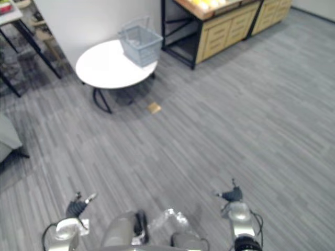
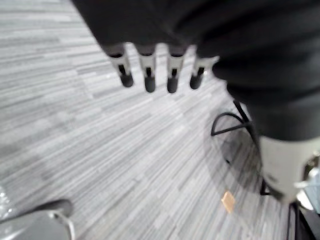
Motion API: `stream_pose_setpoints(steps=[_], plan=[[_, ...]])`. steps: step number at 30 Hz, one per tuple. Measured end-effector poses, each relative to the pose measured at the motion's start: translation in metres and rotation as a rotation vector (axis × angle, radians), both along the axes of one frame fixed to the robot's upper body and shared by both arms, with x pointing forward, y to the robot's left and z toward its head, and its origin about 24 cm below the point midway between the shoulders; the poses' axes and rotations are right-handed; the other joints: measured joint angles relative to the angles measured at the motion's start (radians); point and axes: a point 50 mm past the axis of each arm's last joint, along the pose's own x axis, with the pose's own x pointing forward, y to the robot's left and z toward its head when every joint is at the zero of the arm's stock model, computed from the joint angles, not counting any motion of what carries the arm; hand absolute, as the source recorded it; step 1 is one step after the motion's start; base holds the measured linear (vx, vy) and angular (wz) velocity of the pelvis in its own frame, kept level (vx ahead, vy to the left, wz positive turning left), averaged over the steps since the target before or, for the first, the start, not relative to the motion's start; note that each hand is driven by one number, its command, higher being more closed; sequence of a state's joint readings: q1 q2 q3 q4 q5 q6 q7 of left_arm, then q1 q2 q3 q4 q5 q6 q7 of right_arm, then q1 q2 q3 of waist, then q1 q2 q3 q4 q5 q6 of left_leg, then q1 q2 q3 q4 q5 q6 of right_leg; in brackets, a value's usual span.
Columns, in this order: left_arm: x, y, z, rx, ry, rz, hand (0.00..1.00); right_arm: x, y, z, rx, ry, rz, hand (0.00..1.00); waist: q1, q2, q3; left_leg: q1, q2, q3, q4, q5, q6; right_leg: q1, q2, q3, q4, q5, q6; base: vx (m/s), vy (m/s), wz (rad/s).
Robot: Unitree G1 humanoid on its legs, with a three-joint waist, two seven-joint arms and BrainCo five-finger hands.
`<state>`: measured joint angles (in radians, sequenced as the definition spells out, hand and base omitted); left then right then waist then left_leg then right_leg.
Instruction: Pick vegetable in the basket
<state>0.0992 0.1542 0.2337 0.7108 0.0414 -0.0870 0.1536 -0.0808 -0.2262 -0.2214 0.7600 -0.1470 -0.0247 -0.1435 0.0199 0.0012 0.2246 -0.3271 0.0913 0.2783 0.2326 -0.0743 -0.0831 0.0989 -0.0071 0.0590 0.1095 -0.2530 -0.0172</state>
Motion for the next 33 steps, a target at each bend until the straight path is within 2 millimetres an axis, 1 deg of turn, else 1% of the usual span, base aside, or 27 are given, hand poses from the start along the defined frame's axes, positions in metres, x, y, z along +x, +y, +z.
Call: stream_pose_setpoints(steps=[1, 2, 3, 4, 5, 6, 8, 9, 10, 11, 12, 13, 15, 16, 18, 19, 20, 21, 22, 23, 24, 25, 26, 27, 29, 31, 33], plan=[[-0.001, -0.002, -0.001, -0.006, 0.003, 0.002, 0.00, 0.005, -0.003, 0.004, -0.017, -0.014, -0.001, 0.00, 0.016, 0.019, -0.010, 0.001, 0.003, -0.013, -0.124, 0.061, 0.003, 0.007, 0.003, 0.017, -0.012, -0.015, 0.025, 0.52, 0.258, -0.39], [-0.007, -0.001, -0.004, -0.009, 0.020, 0.010, 0.00, 0.006, 0.000, 0.004, -0.021, -0.015, 0.012, 0.00, 0.024, 0.029, -0.019, 0.008, 0.004, -0.018, -0.131, 0.119, 0.033, 0.024, -0.013, 0.024, 0.011, -0.057, 0.046, 0.54, 0.274, -0.37], [-0.011, 0.000, -0.006, -0.009, 0.033, 0.017, 0.00, 0.005, 0.005, 0.001, -0.014, -0.005, 0.025, 0.00, 0.029, 0.005, -0.022, 0.018, -0.017, -0.013, -0.120, 0.134, 0.045, 0.024, -0.037, 0.029, 0.036, -0.083, 0.050, 0.68, 0.273, -0.29], [-0.017, -0.002, -0.008, -0.015, 0.048, 0.023, 0.00, 0.002, 0.016, -0.004, 0.022, 0.004, 0.041, 0.00, 0.038, -0.055, -0.045, 0.044, -0.076, 0.005, -0.101, 0.109, 0.083, -0.024, -0.090, 0.032, 0.211, -0.110, 0.077, 0.57, 0.193, -0.20], [-0.018, -0.003, -0.009, -0.019, 0.053, 0.023, 0.00, 0.002, 0.018, -0.005, 0.025, 0.002, 0.042, 0.00, 0.037, -0.058, -0.046, 0.053, -0.080, 0.007, -0.098, 0.101, 0.096, -0.038, -0.093, 0.033, 0.253, -0.107, 0.081, 0.70, 0.212, -0.20], [-0.021, -0.007, -0.012, -0.031, 0.060, 0.024, 0.00, 0.004, 0.022, -0.005, 0.037, -0.003, 0.045, 0.00, 0.035, -0.074, -0.042, 0.102, -0.101, 0.014, -0.083, 0.067, 0.133, -0.098, -0.108, 0.037, 0.462, -0.069, 0.162, 0.48, 0.149, -0.04], [-0.022, -0.008, -0.012, -0.030, 0.063, 0.015, 0.00, 0.005, 0.030, -0.006, 0.048, -0.002, 0.067, 0.00, 0.014, -0.083, -0.035, 0.219, -0.121, 0.007, -0.090, 0.011, 0.158, -0.178, -0.120, 0.051, 0.777, 0.047, 0.305, 0.59, 0.162, 0.07], [-0.021, -0.010, -0.011, -0.027, 0.060, -0.001, 0.00, 0.009, 0.034, -0.003, 0.039, -0.016, 0.093, 0.00, 0.008, -0.072, -0.029, 0.296, -0.118, -0.007, -0.094, -0.025, 0.160, -0.229, -0.118, 0.029, 0.930, 0.041, 0.281, 0.57, 0.126, 0.15], [-0.018, -0.011, -0.010, -0.024, 0.053, -0.014, 0.00, 0.012, 0.035, 0.000, 0.035, -0.032, 0.101, 0.00, 0.005, -0.066, -0.026, 0.329, -0.115, -0.015, -0.101, -0.038, 0.161, -0.257, -0.123, 0.010, 0.977, 0.028, 0.256, 0.54, 0.075, 0.19], [-0.009, -0.013, -0.006, -0.019, 0.029, -0.037, 0.00, 0.019, 0.037, 0.008, 0.025, -0.073, 0.111, 0.00, -0.006, -0.054, -0.022, 0.387, -0.107, -0.037, -0.125, -0.055, 0.161, -0.320, -0.133, -0.041, 1.009, 0.000, 0.191, 0.52, 0.016, 0.36], [0.001, -0.014, -0.002, -0.015, 0.003, -0.051, 0.00, 0.027, 0.038, 0.018, 0.016, -0.121, 0.119, 0.00, -0.018, -0.044, -0.017, 0.430, -0.095, -0.068, -0.152, -0.064, 0.155, -0.381, -0.139, -0.093, 0.966, -0.025, 0.147, 0.52, -0.013, 0.48], [0.006, -0.014, 0.000, -0.012, -0.010, -0.055, 0.00, 0.031, 0.038, 0.023, 0.010, -0.146, 0.121, 0.00, -0.023, -0.038, -0.014, 0.447, -0.084, -0.083, -0.164, -0.068, 0.148, -0.406, -0.138, -0.119, 0.921, -0.035, 0.130, 0.49, -0.071, 0.65], [0.020, -0.013, 0.007, 0.004, -0.042, -0.084, 0.00, 0.045, 0.039, 0.042, -0.010, -0.234, 0.119, 0.00, -0.045, -0.024, -0.005, 0.489, -0.044, -0.138, -0.179, -0.085, 0.128, -0.474, -0.146, -0.198, 0.574, -0.029, 0.106, 0.54, -0.177, 0.73], [0.024, -0.013, 0.008, 0.008, -0.049, -0.091, 0.00, 0.048, 0.039, 0.046, -0.015, -0.253, 0.109, 0.00, -0.047, -0.023, -0.005, 0.498, -0.035, -0.151, -0.178, -0.091, 0.118, -0.476, -0.149, -0.206, 0.453, 0.007, 0.099, 0.60, -0.309, 0.79], [0.030, -0.014, 0.009, 0.008, -0.060, -0.099, 0.00, 0.058, 0.035, 0.062, -0.047, -0.326, 0.062, 0.00, -0.046, -0.030, -0.008, 0.539, 0.001, -0.175, -0.178, -0.136, 0.043, -0.471, -0.167, -0.180, 0.037, 0.167, 0.110, 0.60, -0.375, 0.82], [0.029, -0.014, 0.009, 0.010, -0.056, -0.099, 0.00, 0.061, 0.035, 0.067, -0.058, -0.346, 0.060, 0.00, -0.045, -0.036, -0.010, 0.557, 0.007, -0.183, -0.178, -0.153, 0.018, -0.478, -0.176, -0.165, 0.007, 0.181, 0.114, 0.62, -0.411, 0.76], [0.021, -0.014, 0.005, 0.008, -0.041, -0.094, 0.00, 0.065, 0.037, 0.076, -0.094, -0.377, 0.080, 0.00, -0.040, -0.047, -0.015, 0.598, 0.023, -0.188, -0.170, -0.190, -0.010, -0.477, -0.186, -0.157, 0.038, 0.240, 0.119, 0.51, -0.340, 0.51], [0.016, -0.016, 0.001, 0.000, -0.022, -0.094, 0.00, 0.068, 0.038, 0.081, -0.105, -0.396, 0.089, 0.00, -0.038, -0.028, -0.012, 0.610, 0.044, -0.193, -0.144, -0.203, -0.018, -0.483, -0.171, -0.162, 0.094, 0.280, 0.119, 0.67, -0.453, 0.48], [0.002, -0.016, -0.006, -0.010, 0.021, -0.084, 0.00, 0.073, 0.045, 0.087, -0.131, -0.417, 0.119, 0.00, -0.036, -0.007, -0.022, 0.580, 0.086, -0.214, -0.022, -0.202, -0.017, -0.492, -0.147, -0.174, 0.176, 0.302, 0.107, 0.54, -0.399, 0.22], [-0.011, -0.020, -0.013, -0.031, 0.055, -0.065, 0.00, 0.079, 0.052, 0.097, -0.168, -0.449, 0.155, 0.00, -0.023, 0.041, -0.031, 0.494, 0.147, -0.233, 0.190, -0.176, -0.007, -0.476, -0.105, -0.199, 0.207, 0.281, 0.092, 0.65, -0.521, 0.03], [-0.016, -0.023, -0.016, -0.044, 0.064, -0.053, 0.00, 0.083, 0.056, 0.103, -0.190, -0.472, 0.170, 0.00, -0.013, 0.063, -0.026, 0.439, 0.178, -0.241, 0.305, -0.130, 0.001, -0.456, -0.074, -0.205, 0.204, 0.262, 0.074, 0.74, -0.566, -0.32], [-0.027, -0.031, -0.022, -0.077, 0.091, -0.036, 0.00, 0.097, 0.070, 0.118, -0.231, -0.520, 0.228, 0.00, 0.021, 0.094, -0.010, 0.300, 0.239, -0.271, 0.616, 0.035, 0.031, -0.365, -0.012, -0.215, 0.163, 0.225, 0.046, 0.73, -0.512, -0.32], [-0.028, -0.034, -0.023, -0.085, 0.091, -0.034, 0.00, 0.101, 0.075, 0.123, -0.243, -0.536, 0.248, 0.00, 0.026, 0.099, 0.000, 0.261, 0.251, -0.270, 0.706, 0.019, 0.034, -0.320, -0.004, -0.217, 0.142, 0.218, 0.040, 0.71, -0.447, -0.19], [-0.030, -0.037, -0.024, -0.092, 0.095, -0.032, 0.00, 0.107, 0.083, 0.130, -0.266, -0.560, 0.279, 0.00, 0.035, 0.091, 0.016, 0.218, 0.248, -0.260, 0.802, -0.012, 0.031, -0.251, 0.003, -0.220, 0.109, 0.208, 0.030, 0.44, -0.275, 0.02], [-0.033, -0.038, -0.024, -0.096, 0.095, -0.031, 0.00, 0.117, 0.094, 0.146, -0.311, -0.612, 0.324, 0.00, 0.049, 0.067, 0.029, 0.154, 0.223, -0.203, 0.826, -0.064, 0.025, -0.129, 0.003, -0.233, 0.037, 0.196, 0.029, 0.49, -0.318, 0.19], [-0.031, -0.041, -0.023, -0.100, 0.078, -0.033, 0.00, 0.127, 0.101, 0.165, -0.376, -0.666, 0.375, 0.00, 0.055, 0.059, 0.026, 0.100, 0.187, -0.118, 0.683, -0.105, 0.018, -0.056, 0.004, -0.262, -0.032, 0.188, 0.036, 0.41, -0.220, 0.39], [-0.027, -0.045, -0.021, -0.108, 0.060, -0.039, 0.00, 0.136, 0.090, 0.186, -0.462, -0.709, 0.384, 0.00, 0.061, 0.055, 0.027, 0.083, 0.124, 0.089, 0.368, -0.114, 0.029, 0.017, 0.000, -0.324, -0.098, 0.183, 0.037, 0.50, -0.139, 0.66]])
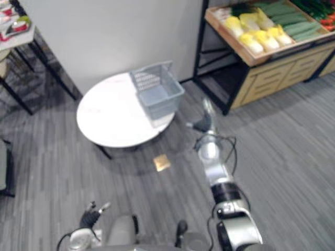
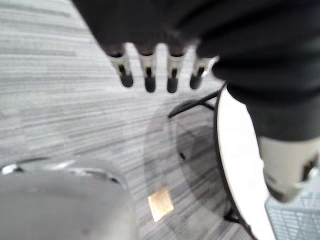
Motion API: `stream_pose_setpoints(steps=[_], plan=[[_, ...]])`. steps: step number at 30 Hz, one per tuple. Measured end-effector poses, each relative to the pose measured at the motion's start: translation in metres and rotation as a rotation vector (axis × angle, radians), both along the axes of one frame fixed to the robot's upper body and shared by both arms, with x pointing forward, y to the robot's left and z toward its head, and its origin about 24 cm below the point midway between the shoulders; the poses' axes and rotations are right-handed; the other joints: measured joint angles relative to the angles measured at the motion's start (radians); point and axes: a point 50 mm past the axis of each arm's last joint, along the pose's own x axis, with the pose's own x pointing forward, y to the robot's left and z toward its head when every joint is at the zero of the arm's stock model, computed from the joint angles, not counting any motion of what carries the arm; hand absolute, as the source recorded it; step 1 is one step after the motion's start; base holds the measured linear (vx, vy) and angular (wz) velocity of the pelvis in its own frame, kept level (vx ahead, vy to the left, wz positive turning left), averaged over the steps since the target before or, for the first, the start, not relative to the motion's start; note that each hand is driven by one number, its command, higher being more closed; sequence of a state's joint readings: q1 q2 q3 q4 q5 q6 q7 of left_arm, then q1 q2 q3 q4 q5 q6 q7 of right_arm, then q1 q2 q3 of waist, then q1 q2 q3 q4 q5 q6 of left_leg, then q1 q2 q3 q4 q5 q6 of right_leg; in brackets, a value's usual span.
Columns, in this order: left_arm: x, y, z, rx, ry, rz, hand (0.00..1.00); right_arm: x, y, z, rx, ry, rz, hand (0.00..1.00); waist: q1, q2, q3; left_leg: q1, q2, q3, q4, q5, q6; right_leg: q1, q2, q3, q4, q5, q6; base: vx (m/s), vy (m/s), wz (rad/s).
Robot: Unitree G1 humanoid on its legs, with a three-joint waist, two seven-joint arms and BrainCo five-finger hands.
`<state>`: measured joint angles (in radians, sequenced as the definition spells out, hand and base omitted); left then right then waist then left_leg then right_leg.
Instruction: Pick vegetable in the basket
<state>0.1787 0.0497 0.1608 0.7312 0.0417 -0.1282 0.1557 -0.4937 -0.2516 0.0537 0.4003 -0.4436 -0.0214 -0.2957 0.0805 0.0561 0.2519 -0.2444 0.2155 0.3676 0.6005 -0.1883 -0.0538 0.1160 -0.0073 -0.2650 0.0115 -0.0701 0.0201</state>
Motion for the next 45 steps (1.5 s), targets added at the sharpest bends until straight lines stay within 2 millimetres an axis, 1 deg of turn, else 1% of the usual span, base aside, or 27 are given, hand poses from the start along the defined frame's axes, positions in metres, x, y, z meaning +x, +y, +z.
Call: stream_pose_setpoints(steps=[1, 2, 3, 4, 5, 6, 7, 8, 10, 12, 13, 14, 16, 17, 18, 19, 20, 21, 23, 24, 27, 30, 33, 39, 43, 44, 45], plan=[[0.001, -0.002, 0.000, -0.004, -0.001, -0.001, 0.00, 0.001, -0.005, 0.003, -0.032, -0.007, -0.012, 0.00, -0.001, -0.001, -0.001, 0.007, -0.019, 0.061, -0.078, 0.009, 0.010, 0.015, -0.001, -0.020, -0.011, -0.004, 0.004, 0.45, -0.057, 0.78], [0.003, -0.006, 0.000, -0.012, -0.005, -0.012, 0.00, 0.003, -0.017, 0.010, -0.088, -0.018, -0.036, 0.00, 0.002, 0.004, -0.007, 0.023, -0.060, 0.163, -0.218, 0.051, 0.066, 0.028, -0.004, -0.054, -0.002, -0.034, 0.016, 0.43, -0.037, 0.73], [-0.001, -0.008, -0.002, -0.014, 0.009, -0.025, 0.00, 0.003, -0.023, 0.015, -0.119, -0.028, -0.046, 0.00, 0.005, 0.006, -0.009, 0.042, -0.085, 0.225, -0.308, 0.117, 0.102, 0.028, -0.003, -0.079, 0.050, -0.096, 0.032, 0.42, -0.024, 0.68], [-0.003, -0.009, -0.003, -0.016, 0.017, -0.029, 0.00, 0.003, -0.025, 0.015, -0.130, -0.029, -0.050, 0.00, 0.004, 0.007, -0.010, 0.057, -0.097, 0.229, -0.337, 0.149, 0.119, 0.026, -0.004, -0.093, 0.099, -0.138, 0.043, 0.41, 0.020, 0.74], [-0.003, -0.003, -0.004, -0.003, 0.029, -0.035, 0.00, 0.002, -0.026, 0.011, -0.138, -0.013, -0.062, 0.00, 0.001, -0.029, -0.007, 0.101, -0.143, 0.215, -0.393, 0.115, 0.169, -0.004, -0.053, -0.123, 0.269, -0.226, 0.064, 0.39, 0.046, 0.97], [-0.005, 0.002, -0.005, 0.018, 0.049, -0.051, 0.00, 0.002, -0.025, 0.007, -0.143, 0.008, -0.061, 0.00, -0.012, -0.047, -0.010, 0.157, -0.189, 0.168, -0.455, 0.120, 0.167, -0.085, -0.126, -0.138, 0.538, -0.234, 0.082, 0.47, 0.054, 1.02], [-0.006, 0.001, -0.005, 0.022, 0.055, -0.064, 0.00, 0.002, -0.024, 0.007, -0.143, 0.012, -0.052, 0.00, -0.016, -0.052, -0.010, 0.186, -0.205, 0.148, -0.479, 0.121, 0.166, -0.137, -0.158, -0.128, 0.681, -0.209, 0.107, 0.47, -0.003, 1.03], [-0.006, 0.002, -0.006, 0.032, 0.063, -0.080, 0.00, 0.003, -0.022, 0.007, -0.147, 0.014, -0.043, 0.00, -0.020, -0.059, -0.010, 0.229, -0.221, 0.112, -0.491, 0.113, 0.170, -0.227, -0.195, -0.059, 0.903, -0.187, 0.111, 0.41, -0.047, 0.81], [-0.003, 0.001, -0.006, 0.037, 0.062, -0.087, 0.00, 0.005, -0.021, 0.007, -0.149, 0.020, -0.042, 0.00, -0.027, -0.057, -0.010, 0.270, -0.218, 0.045, -0.495, 0.108, 0.167, -0.309, -0.206, -0.002, 0.984, -0.200, 0.088, 0.43, -0.144, 1.20], [0.003, 0.001, -0.004, 0.040, 0.050, -0.091, 0.00, 0.008, -0.021, 0.012, -0.151, 0.012, -0.045, 0.00, -0.032, -0.051, -0.007, 0.295, -0.190, -0.010, -0.495, 0.108, 0.166, -0.350, -0.211, 0.004, 0.850, -0.217, 0.051, 0.40, -0.209, 1.20], [0.005, 0.002, -0.003, 0.045, 0.044, -0.094, 0.00, 0.011, -0.019, 0.018, -0.151, -0.005, -0.041, 0.00, -0.037, -0.048, -0.007, 0.300, -0.168, -0.040, -0.494, 0.112, 0.155, -0.368, -0.195, 0.041, 0.687, -0.214, 0.052, 0.34, -0.279, 1.12], [0.008, 0.005, -0.002, 0.056, 0.040, -0.109, 0.00, 0.013, -0.019, 0.025, -0.156, -0.027, -0.041, 0.00, -0.052, -0.049, -0.008, 0.301, -0.151, -0.062, -0.495, 0.110, 0.107, -0.377, -0.181, 0.105, 0.510, -0.190, 0.061, 0.38, -0.370, 1.27], [0.014, 0.011, 0.002, 0.079, 0.031, -0.139, 0.00, 0.013, -0.028, 0.032, -0.184, -0.039, -0.061, 0.00, -0.057, -0.078, -0.025, 0.305, -0.156, -0.085, -0.509, 0.087, 0.041, -0.372, -0.193, 0.228, 0.250, -0.051, 0.061, 0.31, -0.362, 1.19], [0.014, 0.019, 0.004, 0.106, 0.033, -0.149, 0.00, 0.012, -0.031, 0.029, -0.182, -0.029, -0.071, 0.00, -0.051, -0.137, -0.034, 0.320, -0.185, -0.113, -0.513, 0.075, 0.003, -0.366, -0.229, 0.287, 0.158, 0.125, 0.069, 0.28, -0.359, 0.93], [0.012, 0.025, 0.004, 0.121, 0.041, -0.147, 0.00, 0.012, -0.032, 0.027, -0.183, -0.024, -0.072, 0.00, -0.051, -0.160, -0.035, 0.328, -0.200, -0.131, -0.509, 0.063, -0.020, -0.364, -0.245, 0.301, 0.168, 0.163, 0.145, 0.33, -0.484, 0.54], [0.011, 0.018, 0.002, 0.098, 0.047, -0.137, 0.00, 0.012, -0.034, 0.026, -0.199, -0.014, -0.075, 0.00, -0.042, -0.116, -0.036, 0.329, -0.156, -0.138, -0.498, 0.056, -0.048, -0.369, -0.210, 0.271, 0.199, 0.153, 0.118, 0.27, -0.439, 0.30], [0.005, 0.010, 0.000, 0.080, 0.044, -0.146, 0.00, 0.012, -0.037, 0.024, -0.220, 0.000, -0.084, 0.00, -0.051, -0.079, -0.050, 0.311, -0.098, -0.129, -0.477, 0.037, -0.071, -0.341, -0.162, 0.244, 0.142, 0.137, 0.108, 0.27, -0.447, -0.01], [0.004, 0.004, -0.001, 0.070, 0.041, -0.153, 0.00, 0.012, -0.042, 0.026, -0.247, 0.000, -0.097, 0.00, -0.042, -0.039, -0.050, 0.301, -0.045, -0.129, -0.464, 0.025, -0.092, -0.320, -0.115, 0.229, 0.098, 0.136, 0.102, 0.19, -0.305, 0.02], [0.002, 0.003, -0.002, 0.067, 0.041, -0.155, 0.00, 0.013, -0.049, 0.025, -0.263, 0.016, -0.115, 0.00, -0.045, -0.011, -0.055, 0.294, 0.000, -0.132, -0.466, 0.028, -0.103, -0.315, -0.070, 0.211, 0.075, 0.143, 0.074, 0.14, -0.233, -0.10], [0.003, 0.002, -0.001, 0.068, 0.032, -0.157, 0.00, 0.015, -0.051, 0.025, -0.273, 0.027, -0.121, 0.00, -0.048, -0.008, -0.051, 0.284, 0.018, -0.134, -0.474, 0.032, -0.109, -0.320, -0.050, 0.200, 0.071, 0.147, 0.062, 0.10, -0.176, -0.06], [0.013, -0.006, 0.001, 0.058, 0.001, -0.183, 0.00, 0.026, -0.055, 0.035, -0.314, 0.041, -0.135, 0.00, -0.050, 0.005, -0.028, 0.259, 0.023, -0.137, -0.495, 0.051, -0.127, -0.343, -0.041, 0.187, 0.050, 0.171, 0.039, 0.06, -0.068, 0.02], [0.023, -0.008, 0.005, 0.060, -0.034, -0.184, 0.00, 0.039, -0.052, 0.057, -0.345, 0.009, -0.133, 0.00, -0.049, 0.028, 0.010, 0.220, 0.004, -0.152, -0.510, 0.069, -0.125, -0.356, -0.054, 0.180, -0.010, 0.219, 0.042, 0.01, 0.014, 0.13], [0.027, -0.009, 0.006, 0.066, -0.044, -0.180, 0.00, 0.043, -0.051, 0.065, -0.354, -0.001, -0.135, 0.00, -0.046, 0.043, 0.031, 0.192, -0.014, -0.170, -0.546, 0.097, -0.122, -0.360, -0.068, 0.160, -0.064, 0.251, 0.043, -0.01, 0.012, 0.28], [0.028, -0.008, 0.007, 0.077, -0.049, -0.165, 0.00, 0.051, -0.042, 0.078, -0.381, -0.022, -0.117, 0.00, -0.046, 0.051, 0.085, 0.159, -0.022, -0.189, -0.561, 0.111, -0.122, -0.376, -0.076, 0.147, -0.089, 0.268, 0.043, -0.01, 0.001, 0.10], [0.045, -0.007, 0.015, 0.089, -0.100, -0.162, 0.00, 0.058, -0.045, 0.112, -0.422, -0.090, -0.137, 0.00, -0.051, 0.062, 0.150, 0.110, -0.035, -0.191, -0.555, 0.121, -0.118, -0.416, -0.088, 0.151, -0.102, 0.292, 0.044, -0.01, 0.003, 0.02], [0.046, -0.008, 0.015, 0.089, -0.103, -0.163, 0.00, 0.058, -0.046, 0.114, -0.423, -0.092, -0.139, 0.00, -0.051, 0.064, 0.153, 0.108, -0.036, -0.192, -0.553, 0.121, -0.118, -0.417, -0.089, 0.151, -0.102, 0.293, 0.044, 0.00, 0.000, 0.00], [0.050, -0.008, 0.017, 0.090, -0.119, -0.167, 0.00, 0.060, -0.049, 0.123, -0.427, -0.103, -0.151, 1.00, -0.051, 0.068, 0.157, 0.090, -0.036, -0.193, -0.545, 0.121, -0.118, -0.430, -0.091, 0.151, -0.101, 0.295, 0.045, 0.00, 0.000, 0.00]])
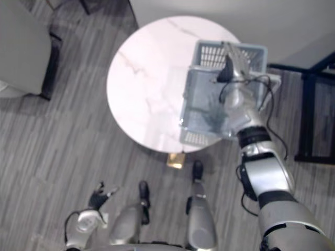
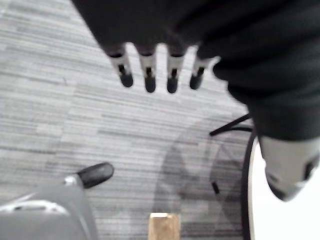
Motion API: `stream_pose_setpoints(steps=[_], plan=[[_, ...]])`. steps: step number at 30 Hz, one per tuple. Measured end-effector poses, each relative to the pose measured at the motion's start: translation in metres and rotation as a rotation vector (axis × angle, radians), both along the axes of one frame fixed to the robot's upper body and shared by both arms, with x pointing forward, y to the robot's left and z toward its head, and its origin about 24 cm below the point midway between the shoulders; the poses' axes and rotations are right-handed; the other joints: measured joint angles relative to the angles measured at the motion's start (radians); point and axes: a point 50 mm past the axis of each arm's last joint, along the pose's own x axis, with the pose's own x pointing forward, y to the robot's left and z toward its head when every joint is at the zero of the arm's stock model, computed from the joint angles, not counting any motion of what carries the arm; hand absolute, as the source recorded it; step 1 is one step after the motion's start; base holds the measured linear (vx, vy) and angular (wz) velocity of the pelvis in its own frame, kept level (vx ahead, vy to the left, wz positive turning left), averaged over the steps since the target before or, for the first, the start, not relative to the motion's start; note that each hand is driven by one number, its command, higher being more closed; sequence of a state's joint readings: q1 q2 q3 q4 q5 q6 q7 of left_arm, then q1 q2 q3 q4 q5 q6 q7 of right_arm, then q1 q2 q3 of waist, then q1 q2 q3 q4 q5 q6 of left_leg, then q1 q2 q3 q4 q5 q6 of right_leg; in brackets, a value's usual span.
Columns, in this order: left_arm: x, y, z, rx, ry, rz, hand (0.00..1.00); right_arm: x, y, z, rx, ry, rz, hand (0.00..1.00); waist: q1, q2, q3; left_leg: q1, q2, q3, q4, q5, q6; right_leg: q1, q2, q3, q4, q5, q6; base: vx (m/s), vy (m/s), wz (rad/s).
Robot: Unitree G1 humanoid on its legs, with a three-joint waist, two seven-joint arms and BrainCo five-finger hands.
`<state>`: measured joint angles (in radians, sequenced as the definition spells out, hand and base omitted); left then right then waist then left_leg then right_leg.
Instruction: Pick vegetable in the basket
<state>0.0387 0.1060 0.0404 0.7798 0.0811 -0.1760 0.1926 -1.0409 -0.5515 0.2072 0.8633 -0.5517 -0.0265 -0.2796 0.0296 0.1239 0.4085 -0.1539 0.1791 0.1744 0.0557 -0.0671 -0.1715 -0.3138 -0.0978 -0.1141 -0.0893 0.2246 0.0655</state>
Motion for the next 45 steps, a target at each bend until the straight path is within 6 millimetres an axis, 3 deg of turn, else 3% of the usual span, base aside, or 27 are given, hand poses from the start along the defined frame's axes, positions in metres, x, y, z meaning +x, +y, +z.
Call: stream_pose_setpoints(steps=[5, 8, 13, 16, 18, 19, 20, 22, 23, 24, 26, 27, 29, 30, 31, 32, 34, 35, 36, 37, 38, 39, 40, 41, 43, 44, 45], plan=[[0.008, -0.007, 0.003, -0.002, -0.029, -0.045, 0.00, 0.000, -0.020, 0.030, -0.024, -0.036, -0.064, 1.00, 0.001, 0.028, 0.021, -0.040, -0.008, -0.021, 0.017, 0.001, 0.002, -0.024, -0.010, -0.009, 0.003, 0.002, 0.002, -0.02, 0.012, 0.10], [0.006, -0.007, 0.001, -0.022, -0.016, -0.023, 0.00, 0.000, -0.020, 0.045, -0.025, -0.068, -0.066, 1.00, 0.003, 0.033, 0.025, -0.058, -0.015, -0.017, 0.018, 0.004, 0.005, -0.049, -0.015, 0.000, 0.007, 0.006, 0.008, 0.00, 0.012, 0.00], [0.006, -0.007, 0.001, -0.023, -0.018, -0.023, 0.00, 0.001, -0.017, 0.044, -0.070, -0.042, -0.061, 1.00, 0.007, 0.034, 0.027, -0.033, -0.014, 0.013, 0.015, 0.003, 0.006, -0.045, -0.009, 0.028, 0.012, 0.007, 0.008, 0.02, 0.011, -0.17], [0.006, -0.007, 0.001, -0.034, -0.018, -0.004, 0.00, 0.002, -0.015, 0.027, -0.086, 0.007, -0.050, 1.00, 0.020, 0.027, 0.032, 0.018, -0.002, 0.045, 0.048, -0.035, 0.005, -0.011, 0.013, 0.079, 0.012, 0.006, 0.008, 0.05, 0.009, -0.55], [0.003, -0.008, 0.001, -0.046, -0.022, 0.013, 0.00, 0.001, -0.005, 0.009, -0.096, 0.042, -0.016, 1.00, 0.038, 0.018, 0.034, 0.015, 0.021, -0.025, 0.177, -0.119, 0.013, 0.010, 0.049, 0.148, 0.018, 0.005, 0.007, 0.02, 0.011, -0.95], [0.000, -0.010, -0.001, -0.059, -0.014, 0.028, 0.00, 0.000, 0.005, -0.003, -0.100, 0.061, 0.019, 1.00, 0.047, 0.012, 0.037, 0.006, 0.022, -0.123, 0.266, -0.175, 0.018, 0.024, 0.071, 0.194, 0.020, 0.004, 0.006, -0.03, 0.021, -1.40], [-0.004, -0.012, -0.003, -0.069, -0.005, 0.038, 0.00, -0.003, 0.017, -0.018, -0.092, 0.086, 0.070, 1.00, 0.048, 0.006, 0.033, 0.005, 0.019, -0.222, 0.329, -0.230, 0.014, 0.030, 0.095, 0.236, 0.019, -0.001, 0.004, -0.08, 0.075, -1.40], [-0.007, -0.013, -0.004, -0.071, 0.001, 0.040, 0.00, -0.011, 0.032, -0.040, -0.038, 0.104, 0.139, 1.00, 0.031, -0.016, 0.023, 0.042, 0.020, -0.270, 0.338, -0.296, 0.011, 0.032, 0.127, 0.287, 0.013, 0.005, 0.017, -0.11, 0.141, -1.08], [-0.006, -0.014, -0.004, -0.072, 0.004, 0.036, 0.00, -0.019, 0.034, -0.057, 0.027, 0.115, 0.161, 1.00, -0.003, -0.035, 0.013, 0.067, 0.020, -0.255, 0.305, -0.326, 0.008, 0.039, 0.130, 0.297, -0.003, 0.016, 0.026, -0.08, 0.111, -0.63], [-0.005, -0.014, -0.003, -0.072, 0.004, 0.034, 0.00, -0.025, 0.034, -0.067, 0.060, 0.128, 0.164, 1.00, -0.017, -0.050, 0.005, 0.083, 0.016, -0.239, 0.286, -0.332, 0.008, 0.039, 0.126, 0.309, -0.007, 0.022, 0.029, -0.05, 0.084, -0.47], [-0.007, -0.017, -0.006, -0.072, 0.029, 0.010, 0.00, -0.051, 0.026, -0.116, 0.210, 0.219, 0.135, 1.00, -0.029, -0.098, -0.021, 0.142, -0.010, -0.172, 0.252, -0.331, 0.011, 0.055, 0.115, 0.369, -0.012, 0.043, 0.044, -0.04, 0.109, -0.72], [-0.007, -0.021, -0.007, -0.073, 0.041, -0.028, 0.00, -0.070, 0.020, -0.139, 0.277, 0.251, 0.102, 1.00, -0.049, -0.106, -0.039, 0.165, -0.022, -0.145, 0.240, -0.332, 0.016, 0.058, 0.110, 0.390, -0.010, 0.044, 0.044, -0.03, 0.128, -0.63], [0.001, -0.024, -0.006, -0.059, 0.046, -0.080, 0.00, -0.094, 0.011, -0.160, 0.358, 0.269, 0.046, 1.00, -0.062, -0.107, -0.046, 0.203, -0.036, -0.094, 0.243, -0.328, 0.026, 0.041, 0.114, 0.367, 0.033, 0.057, 0.027, -0.01, 0.091, -0.84], [0.010, -0.022, -0.002, -0.043, 0.033, -0.101, 0.00, -0.105, 0.010, -0.172, 0.408, 0.284, 0.021, 1.00, -0.062, -0.106, -0.048, 0.222, -0.035, -0.038, 0.226, -0.304, 0.054, 0.017, 0.131, 0.258, 0.051, 0.126, -0.067, -0.02, 0.058, -1.18], [0.014, -0.020, 0.000, -0.037, 0.023, -0.109, 0.00, -0.110, 0.009, -0.177, 0.427, 0.294, 0.008, 1.00, -0.061, -0.107, -0.048, 0.229, -0.028, -0.004, 0.206, -0.282, 0.069, 0.016, 0.135, 0.177, 0.048, 0.146, -0.128, -0.07, -0.003, -1.30], [0.018, -0.020, 0.004, -0.023, 0.006, -0.130, 0.00, -0.122, 0.006, -0.189, 0.454, 0.316, -0.023, 1.00, -0.063, -0.116, -0.055, 0.275, -0.040, 0.079, 0.170, -0.269, 0.081, -0.011, 0.109, -0.067, 0.213, -0.088, -0.294, -0.06, -0.023, -0.96], [0.018, -0.013, 0.005, -0.004, 0.010, -0.133, 0.00, -0.133, 0.003, -0.203, 0.478, 0.352, -0.061, 1.00, -0.087, -0.137, -0.065, 0.325, -0.088, 0.151, 0.170, -0.271, 0.082, -0.046, 0.020, -0.234, 0.382, -0.210, -0.328, -0.07, 0.054, -1.22], [0.007, -0.002, 0.000, 0.015, 0.051, -0.115, 0.00, -0.146, 0.005, -0.219, 0.511, 0.403, -0.081, 1.00, -0.073, -0.161, -0.099, 0.327, -0.078, 0.223, 0.204, -0.267, 0.115, 0.006, 0.051, -0.273, 0.271, -0.196, -0.334, -0.13, 0.083, -1.67], [0.002, 0.003, -0.001, 0.022, 0.063, -0.111, 0.00, -0.148, 0.010, -0.226, 0.541, 0.422, -0.083, 1.00, -0.061, -0.170, -0.121, 0.329, -0.090, 0.258, 0.173, -0.290, 0.155, 0.028, 0.045, -0.345, 0.224, -0.240, -0.312, -0.22, 0.029, -2.39], [-0.005, 0.005, -0.004, 0.018, 0.079, -0.098, 0.00, -0.147, 0.015, -0.228, 0.559, 0.418, -0.076, 1.00, -0.050, -0.108, -0.152, 0.326, -0.072, 0.308, 0.065, -0.271, 0.173, 0.008, 0.014, -0.478, 0.377, -0.316, -0.317, -0.16, 0.010, -2.00], [-0.010, 0.007, -0.006, 0.021, 0.094, -0.093, 0.00, -0.148, 0.019, -0.232, 0.572, 0.428, -0.074, 1.00, -0.054, -0.132, -0.168, 0.344, -0.072, 0.361, 0.062, -0.260, 0.127, 0.007, -0.039, -0.496, 0.494, -0.342, -0.302, -0.09, -0.011, -2.25], [-0.018, 0.007, -0.010, 0.014, 0.115, -0.084, 0.00, -0.155, 0.020, -0.245, 0.602, 0.475, -0.087, 1.00, -0.056, -0.141, -0.184, 0.372, -0.089, 0.438, 0.053, -0.256, 0.119, 0.028, -0.115, -0.533, 0.594, -0.434, -0.175, 0.05, -0.054, -2.03], [-0.022, 0.004, -0.012, 0.003, 0.130, -0.079, 0.00, -0.161, 0.021, -0.259, 0.640, 0.530, -0.109, 1.00, -0.046, -0.159, -0.202, 0.382, -0.091, 0.524, 0.070, -0.257, 0.117, 0.049, -0.155, -0.596, 0.602, -0.459, -0.124, 0.11, -0.078, -2.09], [-0.023, 0.003, -0.013, -0.002, 0.135, -0.077, 0.00, -0.164, 0.023, -0.265, 0.670, 0.552, -0.119, 1.00, -0.044, -0.159, -0.203, 0.383, -0.087, 0.564, 0.090, -0.257, 0.117, 0.047, -0.139, -0.600, 0.584, -0.448, -0.126, 0.12, -0.106, -1.99], [-0.025, -0.005, -0.017, -0.036, 0.150, -0.060, 0.00, -0.184, 0.018, -0.285, 0.749, 0.609, -0.196, 1.00, -0.055, -0.121, -0.216, 0.389, -0.033, 0.646, 0.171, -0.228, 0.072, 0.073, -0.013, -0.504, 0.444, -0.391, -0.145, 0.16, -0.132, -1.75], [-0.025, -0.008, -0.017, -0.053, 0.146, -0.045, 0.00, -0.199, 0.016, -0.299, 0.777, 0.666, -0.237, 1.00, -0.053, -0.118, -0.218, 0.387, 0.018, 0.667, 0.305, -0.208, 0.048, 0.115, 0.043, -0.442, 0.377, -0.375, -0.153, 0.20, -0.136, -1.56], [-0.025, -0.009, -0.018, -0.056, 0.147, -0.040, 0.00, -0.206, 0.015, -0.306, 0.803, 0.689, -0.257, 1.00, -0.052, -0.118, -0.219, 0.377, 0.054, 0.660, 0.404, -0.189, 0.055, 0.139, 0.065, -0.409, 0.351, -0.372, -0.157, 0.28, -0.178, -1.66]])
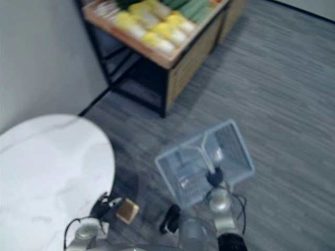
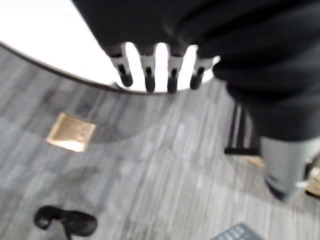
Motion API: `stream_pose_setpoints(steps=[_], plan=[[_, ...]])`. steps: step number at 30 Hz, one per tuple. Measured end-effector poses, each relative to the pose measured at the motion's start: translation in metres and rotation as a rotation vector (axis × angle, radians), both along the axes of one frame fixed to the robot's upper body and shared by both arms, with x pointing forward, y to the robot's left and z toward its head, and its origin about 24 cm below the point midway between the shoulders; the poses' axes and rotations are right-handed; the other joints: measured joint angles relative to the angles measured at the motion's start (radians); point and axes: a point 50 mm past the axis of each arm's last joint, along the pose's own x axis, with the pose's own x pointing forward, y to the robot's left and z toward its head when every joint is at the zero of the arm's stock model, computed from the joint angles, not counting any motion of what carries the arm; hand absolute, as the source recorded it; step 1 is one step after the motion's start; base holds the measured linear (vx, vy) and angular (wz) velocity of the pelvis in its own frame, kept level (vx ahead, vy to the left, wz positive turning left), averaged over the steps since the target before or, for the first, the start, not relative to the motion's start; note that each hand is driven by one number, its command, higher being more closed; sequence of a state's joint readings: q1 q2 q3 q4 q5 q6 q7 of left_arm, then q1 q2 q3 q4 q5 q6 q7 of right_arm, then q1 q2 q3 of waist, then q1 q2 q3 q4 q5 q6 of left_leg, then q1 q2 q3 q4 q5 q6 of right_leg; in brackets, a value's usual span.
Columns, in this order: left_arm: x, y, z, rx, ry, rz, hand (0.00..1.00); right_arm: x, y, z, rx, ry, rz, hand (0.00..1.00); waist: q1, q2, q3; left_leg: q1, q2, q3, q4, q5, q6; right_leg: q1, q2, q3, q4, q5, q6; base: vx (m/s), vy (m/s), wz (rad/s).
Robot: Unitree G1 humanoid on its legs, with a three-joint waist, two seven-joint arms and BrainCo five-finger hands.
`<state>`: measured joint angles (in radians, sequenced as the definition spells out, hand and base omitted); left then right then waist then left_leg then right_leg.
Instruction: Pick vegetable in the basket
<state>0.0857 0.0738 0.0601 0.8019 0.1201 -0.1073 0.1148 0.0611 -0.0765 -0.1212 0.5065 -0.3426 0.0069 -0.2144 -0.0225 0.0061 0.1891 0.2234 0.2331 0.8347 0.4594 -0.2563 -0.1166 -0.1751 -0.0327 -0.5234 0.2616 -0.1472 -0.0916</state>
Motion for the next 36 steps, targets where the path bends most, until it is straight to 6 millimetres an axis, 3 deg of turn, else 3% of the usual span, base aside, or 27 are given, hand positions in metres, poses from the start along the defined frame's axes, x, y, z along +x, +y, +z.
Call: stream_pose_setpoints(steps=[1, 2, 3, 5, 7, 10, 12, 13, 14, 15, 16, 17, 18, 20, 21, 24, 26, 27, 28, 29, 30, 31, 32, 33, 34, 35, 36], plan=[[-0.002, -0.002, -0.001, -0.008, 0.003, 0.006, 0.00, -0.013, -0.002, -0.010, 0.037, 0.045, -0.051, 1.00, -0.003, 0.002, -0.001, -0.050, 0.082, -0.054, 0.225, 0.034, 0.062, 0.048, 0.036, 0.062, -0.045, 0.002, -0.008, 0.23, -0.143, -1.37], [-0.003, -0.003, -0.001, -0.019, -0.002, 0.020, 0.00, -0.021, -0.006, -0.018, 0.051, 0.078, -0.099, 1.00, -0.001, 0.000, 0.001, -0.112, 0.111, -0.139, 0.363, 0.007, 0.111, 0.072, 0.057, 0.106, -0.061, -0.004, -0.018, 0.29, -0.131, -1.70], [-0.007, -0.003, -0.003, -0.030, 0.001, 0.042, 0.00, -0.031, -0.010, -0.027, 0.079, 0.121, -0.148, 1.00, 0.003, -0.006, 0.004, -0.208, 0.088, -0.302, 0.454, -0.027, 0.084, 0.100, 0.071, 0.160, -0.074, -0.007, -0.023, 0.19, -0.040, -1.42], [-0.016, -0.001, -0.006, -0.024, 0.026, 0.062, 0.00, -0.047, -0.017, -0.040, 0.106, 0.189, -0.230, 1.00, 0.010, -0.019, 0.011, -0.303, 0.046, -0.423, 0.458, -0.047, 0.061, 0.161, 0.081, 0.240, -0.106, -0.007, -0.021, 0.29, -0.006, -1.27], [-0.016, -0.003, -0.007, -0.029, 0.025, 0.080, 0.00, -0.068, -0.032, -0.050, 0.096, 0.253, -0.322, 1.00, 0.027, -0.029, 0.018, -0.381, 0.022, -0.436, 0.370, -0.047, 0.060, 0.205, 0.081, 0.296, -0.139, -0.001, -0.003, 0.33, 0.045, -0.94], [-0.011, -0.009, -0.005, -0.061, 0.006, 0.101, 0.00, -0.095, -0.049, -0.061, 0.090, 0.368, -0.405, 1.00, 0.051, -0.016, 0.016, -0.466, -0.051, -0.444, 0.090, -0.020, 0.055, 0.254, 0.074, 0.368, -0.178, -0.024, 0.042, 0.32, 0.141, -0.68], [-0.010, -0.010, -0.004, -0.063, -0.003, 0.104, 0.00, -0.116, -0.052, -0.070, 0.101, 0.457, -0.445, 1.00, 0.067, -0.014, 0.013, -0.469, -0.117, -0.503, -0.138, 0.083, 0.077, 0.284, 0.070, 0.415, -0.169, -0.075, 0.079, 0.38, 0.184, -0.68], [-0.012, -0.008, -0.005, -0.060, 0.004, 0.109, 0.00, -0.120, -0.049, -0.072, 0.119, 0.471, -0.453, 1.00, 0.073, -0.019, 0.011, -0.459, -0.126, -0.516, -0.135, 0.099, 0.094, 0.281, 0.061, 0.425, -0.138, -0.105, 0.091, 0.55, 0.252, -0.63], [-0.015, -0.002, -0.005, -0.049, 0.010, 0.123, 0.00, -0.132, -0.042, -0.077, 0.163, 0.498, -0.487, 1.00, 0.072, -0.050, -0.003, -0.430, -0.166, -0.519, -0.145, 0.109, 0.133, 0.275, 0.021, 0.429, -0.057, -0.171, 0.131, 0.43, 0.158, -0.39], [-0.017, -0.002, -0.007, -0.048, 0.021, 0.124, 0.00, -0.141, -0.041, -0.079, 0.179, 0.513, -0.513, 1.00, 0.066, -0.059, -0.015, -0.413, -0.180, -0.510, -0.156, 0.096, 0.147, 0.257, 0.003, 0.429, 0.026, -0.193, 0.162, 0.55, 0.158, -0.25], [-0.016, 0.000, -0.008, -0.041, 0.031, 0.122, 0.00, -0.145, -0.036, -0.081, 0.202, 0.523, -0.522, 1.00, 0.058, -0.079, -0.011, -0.374, -0.204, -0.505, -0.176, 0.069, 0.156, 0.161, -0.039, 0.417, 0.267, -0.194, 0.213, 0.52, 0.128, -0.13], [-0.017, 0.004, -0.008, -0.026, 0.042, 0.104, 0.00, -0.148, -0.029, -0.084, 0.236, 0.529, -0.543, 1.00, 0.043, -0.090, -0.004, -0.311, -0.218, -0.507, -0.212, 0.059, 0.165, 0.063, -0.075, 0.417, 0.512, -0.115, 0.296, 0.51, 0.137, -0.03], [-0.018, 0.005, -0.009, -0.018, 0.050, 0.091, 0.00, -0.152, -0.027, -0.085, 0.252, 0.538, -0.563, 1.00, 0.037, -0.095, -0.003, -0.277, -0.222, -0.514, -0.227, 0.055, 0.163, 0.032, -0.093, 0.411, 0.601, -0.085, 0.296, 0.50, 0.126, 0.19], [-0.019, 0.001, -0.010, -0.014, 0.063, 0.055, 0.00, -0.166, -0.023, -0.087, 0.280, 0.560, -0.606, 1.00, 0.014, -0.080, 0.004, -0.142, -0.220, -0.555, -0.294, 0.036, 0.158, -0.012, -0.135, 0.335, 0.711, -0.118, 0.241, 0.59, 0.064, 0.43], [-0.017, 0.001, -0.010, -0.013, 0.058, 0.049, 0.00, -0.166, -0.023, -0.088, 0.299, 0.553, -0.625, 1.00, 0.001, -0.069, 0.008, -0.080, -0.203, -0.579, -0.339, 0.036, 0.157, -0.043, -0.141, 0.287, 0.664, -0.146, 0.191, 0.54, 0.001, 0.46], [-0.002, -0.001, -0.005, -0.015, 0.024, 0.036, 0.00, -0.161, -0.023, -0.087, 0.321, 0.526, -0.644, 1.00, -0.007, -0.031, 0.017, -0.026, -0.146, -0.619, -0.373, 0.037, 0.155, -0.127, -0.119, 0.221, 0.384, -0.149, 0.164, 0.50, -0.095, 0.50], [0.010, 0.001, -0.001, -0.012, -0.001, 0.038, 0.00, -0.158, -0.021, -0.087, 0.337, 0.512, -0.655, 1.00, -0.020, -0.017, 0.018, 0.005, -0.117, -0.629, -0.391, 0.039, 0.092, -0.159, -0.116, 0.251, -0.064, 0.036, 0.171, 0.66, -0.243, 0.73], [0.010, 0.002, -0.001, -0.011, -0.001, 0.045, 0.00, -0.159, -0.021, -0.087, 0.339, 0.512, -0.660, 1.00, -0.023, -0.018, 0.017, 0.028, -0.113, -0.629, -0.400, 0.031, 0.072, -0.164, -0.124, 0.272, -0.124, 0.075, 0.177, 0.73, -0.315, 0.62], [0.003, 0.006, -0.005, -0.006, 0.023, 0.067, 0.00, -0.158, -0.019, -0.088, 0.347, 0.514, -0.657, 1.00, -0.029, -0.021, 0.015, 0.077, -0.102, -0.632, -0.406, 0.004, 0.030, -0.170, -0.132, 0.322, -0.171, 0.106, 0.180, 0.67, -0.345, 0.48], [-0.009, 0.016, -0.008, 0.013, 0.055, 0.090, 0.00, -0.162, -0.009, -0.091, 0.368, 0.535, -0.651, 1.00, -0.030, -0.052, 0.003, 0.112, -0.105, -0.644, -0.366, -0.018, -0.003, -0.172, -0.146, 0.362, -0.146, 0.114, 0.175, 0.70, -0.389, 0.42], [-0.015, 0.021, -0.010, 0.019, 0.076, 0.105, 0.00, -0.164, -0.006, -0.092, 0.374, 0.550, -0.645, 1.00, -0.031, -0.057, 0.001, 0.110, -0.093, -0.661, -0.304, -0.028, -0.019, -0.174, -0.140, 0.372, -0.097, 0.197, 0.188, 0.71, -0.473, 0.37], [-0.021, 0.020, -0.012, 0.010, 0.086, 0.126, 0.00, -0.167, -0.006, -0.093, 0.369, 0.562, -0.652, 1.00, -0.031, -0.031, -0.006, 0.046, -0.034, -0.685, -0.105, -0.019, -0.013, -0.163, -0.111, 0.358, -0.030, 0.232, 0.175, 0.69, -0.528, 0.17], [-0.032, 0.015, -0.016, -0.019, 0.106, 0.165, 0.00, -0.169, -0.016, -0.091, 0.346, 0.557, -0.662, 1.00, -0.025, 0.022, -0.002, -0.054, 0.049, -0.712, 0.150, 0.074, 0.032, -0.120, -0.055, 0.339, -0.015, 0.207, 0.136, 0.68, -0.519, 0.00], [-0.036, 0.011, -0.018, -0.035, 0.114, 0.188, 0.00, -0.170, -0.022, -0.089, 0.330, 0.555, -0.662, 1.00, -0.021, 0.041, 0.002, -0.108, 0.088, -0.727, 0.268, 0.178, 0.062, -0.090, -0.021, 0.334, -0.027, 0.187, 0.126, 0.68, -0.455, -0.33], [-0.045, 0.006, -0.023, -0.066, 0.141, 0.224, 0.00, -0.164, -0.028, -0.088, 0.309, 0.545, -0.636, 1.00, -0.005, 0.061, 0.017, -0.199, 0.134, -0.743, 0.478, 0.240, 0.054, -0.015, 0.023, 0.338, -0.062, 0.156, 0.106, 0.68, -0.382, -0.42], [-0.043, 0.011, -0.021, -0.068, 0.129, 0.263, 0.00, -0.163, -0.029, -0.087, 0.300, 0.547, -0.622, 1.00, 0.009, 0.050, 0.034, -0.273, 0.135, -0.730, 0.620, 0.192, 0.044, 0.066, 0.032, 0.344, -0.092, 0.136, 0.099, 0.76, -0.426, -0.29], [-0.041, 0.015, -0.020, -0.064, 0.117, 0.273, 0.00, -0.158, -0.027, -0.087, 0.301, 0.544, -0.601, 1.00, 0.012, 0.032, 0.043, -0.317, 0.116, -0.702, 0.659, 0.156, 0.029, 0.129, 0.027, 0.346, -0.120, 0.118, 0.101, 0.59, -0.334, -0.08]])
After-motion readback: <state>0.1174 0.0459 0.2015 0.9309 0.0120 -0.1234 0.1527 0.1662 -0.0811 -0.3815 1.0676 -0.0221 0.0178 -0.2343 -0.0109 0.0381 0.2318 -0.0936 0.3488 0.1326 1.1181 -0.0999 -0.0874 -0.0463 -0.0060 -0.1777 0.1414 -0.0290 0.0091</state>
